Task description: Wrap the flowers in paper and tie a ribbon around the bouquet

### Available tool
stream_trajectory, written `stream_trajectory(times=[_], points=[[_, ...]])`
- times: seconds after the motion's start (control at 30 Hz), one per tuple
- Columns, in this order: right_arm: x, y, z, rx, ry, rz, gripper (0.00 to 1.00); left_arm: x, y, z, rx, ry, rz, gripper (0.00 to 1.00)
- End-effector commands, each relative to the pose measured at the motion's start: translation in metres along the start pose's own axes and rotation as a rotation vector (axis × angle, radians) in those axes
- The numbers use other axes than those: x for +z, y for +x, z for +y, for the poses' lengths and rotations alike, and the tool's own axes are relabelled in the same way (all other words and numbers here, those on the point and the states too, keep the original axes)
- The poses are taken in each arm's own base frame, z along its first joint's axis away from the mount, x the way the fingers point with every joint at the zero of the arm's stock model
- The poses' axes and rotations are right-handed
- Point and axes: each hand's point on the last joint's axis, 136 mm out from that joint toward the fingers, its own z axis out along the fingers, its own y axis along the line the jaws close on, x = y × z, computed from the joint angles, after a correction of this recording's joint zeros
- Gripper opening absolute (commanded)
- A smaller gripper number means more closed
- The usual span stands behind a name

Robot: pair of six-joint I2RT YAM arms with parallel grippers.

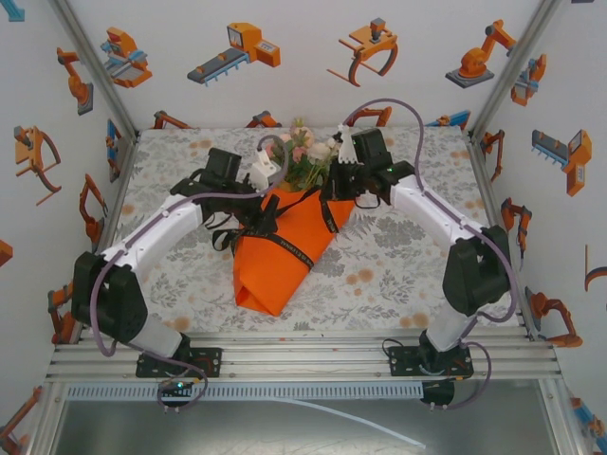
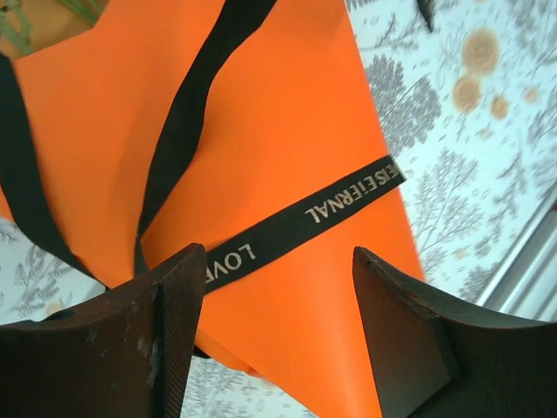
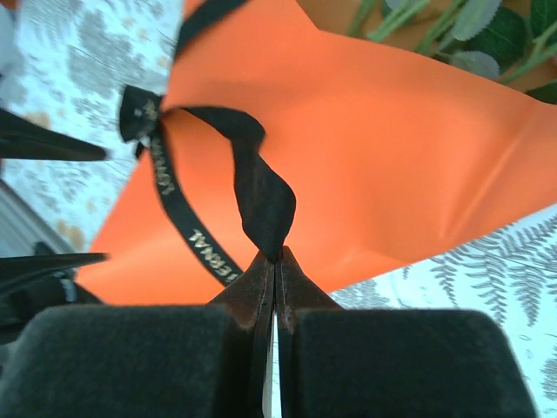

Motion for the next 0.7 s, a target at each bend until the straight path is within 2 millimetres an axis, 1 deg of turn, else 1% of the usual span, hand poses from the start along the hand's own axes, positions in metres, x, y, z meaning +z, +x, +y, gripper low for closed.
stream_trajectory(times=[0.0,0.13,0.23,0.33,0.43,0.47,0.53,0.6,0.67], points=[[0.008,0.001,0.002,0.094,-0.032,-0.01,0.0,0.018,0.017,0.002,0.16,0.016,0.07,0.65],[0.01,0.004,-0.001,0.102,-0.012,0.026,0.0,0.033,0.034,-0.004,0.24,0.075,0.134,0.65],[0.009,0.005,-0.001,0.113,-0.003,0.027,0.0,0.039,0.05,-0.014,0.26,0.162,0.202,0.65],[0.008,0.007,0.0,0.112,0.005,0.02,0.0,0.048,0.065,-0.016,0.271,0.188,0.257,0.66],[0.008,0.007,0.004,0.115,0.005,0.013,0.0,0.059,0.069,-0.012,0.27,0.179,0.257,0.63],[0.008,0.008,0.006,0.115,0.006,0.013,0.0,0.062,0.068,-0.011,0.269,0.178,0.249,0.61],[0.008,0.009,0.008,0.118,0.011,0.011,0.0,0.064,0.064,-0.01,0.26,0.177,0.232,0.54],[0.008,0.008,0.009,0.123,0.02,0.003,0.0,0.062,0.059,-0.011,0.262,0.178,0.214,0.42],[0.008,0.007,0.01,0.139,0.028,-0.006,0.0,0.06,0.057,-0.012,0.266,0.17,0.199,0.34]])
